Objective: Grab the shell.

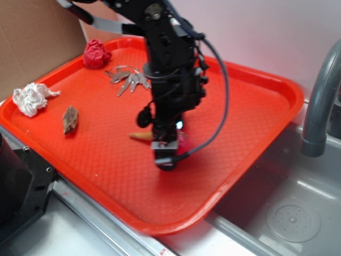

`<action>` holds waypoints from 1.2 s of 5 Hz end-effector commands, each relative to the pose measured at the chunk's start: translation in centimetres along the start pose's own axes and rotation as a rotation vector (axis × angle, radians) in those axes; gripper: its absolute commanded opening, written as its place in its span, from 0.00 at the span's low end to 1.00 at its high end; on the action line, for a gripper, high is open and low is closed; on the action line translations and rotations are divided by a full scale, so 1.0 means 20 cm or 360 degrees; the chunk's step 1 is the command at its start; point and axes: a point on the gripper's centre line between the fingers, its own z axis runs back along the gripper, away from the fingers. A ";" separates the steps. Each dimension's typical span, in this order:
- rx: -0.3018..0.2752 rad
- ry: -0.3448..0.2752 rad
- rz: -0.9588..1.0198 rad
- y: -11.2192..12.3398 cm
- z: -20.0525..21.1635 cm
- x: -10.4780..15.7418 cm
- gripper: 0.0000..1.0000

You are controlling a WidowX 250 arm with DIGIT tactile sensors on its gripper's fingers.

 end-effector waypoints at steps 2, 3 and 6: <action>0.0043 -0.0128 0.0933 0.21 0.55 -0.37 0.00; 0.0102 -0.0069 0.1328 0.22 0.71 -0.36 0.00; 0.0078 -0.0074 0.2152 0.17 0.96 -0.42 0.00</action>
